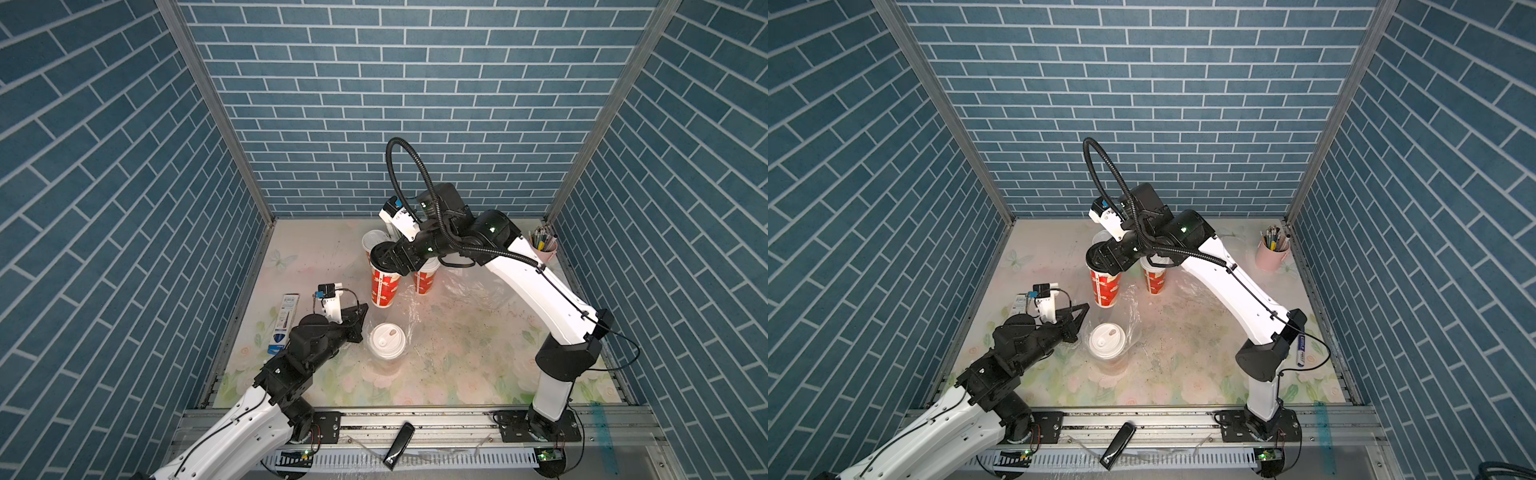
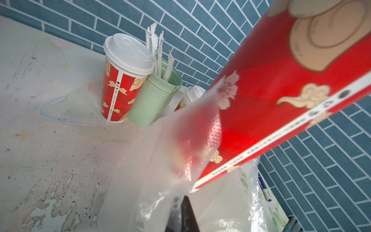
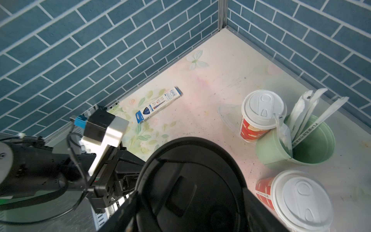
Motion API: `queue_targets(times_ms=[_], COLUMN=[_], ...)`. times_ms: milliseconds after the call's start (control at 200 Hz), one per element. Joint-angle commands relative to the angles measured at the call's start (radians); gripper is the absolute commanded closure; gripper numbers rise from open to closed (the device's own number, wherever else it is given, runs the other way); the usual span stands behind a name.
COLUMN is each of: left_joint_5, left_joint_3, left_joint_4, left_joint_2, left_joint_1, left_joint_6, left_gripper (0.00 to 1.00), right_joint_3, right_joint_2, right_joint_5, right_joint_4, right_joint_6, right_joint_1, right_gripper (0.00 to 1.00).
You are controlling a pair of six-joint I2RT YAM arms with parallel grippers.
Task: Pack milk tea into plastic carrier bags
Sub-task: Place the milk tea cup in the plastic carrier bag.
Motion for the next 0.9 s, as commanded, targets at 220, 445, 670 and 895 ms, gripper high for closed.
queue_targets(times_ms=[220, 445, 670, 895], left_joint_5=[-0.042, -0.054, -0.064, -0.073], left_joint_3=[0.043, 0.057, 0.076, 0.087], left_joint_4=[-0.024, -0.017, -0.017, -0.024], left_joint_2=[-0.027, -0.009, 0.002, 0.011], left_joint_1=[0.004, 0.002, 0.003, 0.003], left_joint_6=[0.019, 0.024, 0.033, 0.035], left_gripper=[1.0, 1.0, 1.0, 1.0], right_joint_3=[-0.241, -0.441, -0.547, -0.587], right_joint_2=[-0.103, -0.181, -0.188, -0.174], right_joint_5=[0.067, 0.067, 0.054, 0.05], right_joint_4=[0.255, 0.427, 0.507, 0.528], right_joint_6=[-0.077, -0.073, -0.06, -0.046], right_joint_1=[0.058, 0.063, 0.065, 0.065], right_gripper=[0.23, 0.23, 0.22, 0.22])
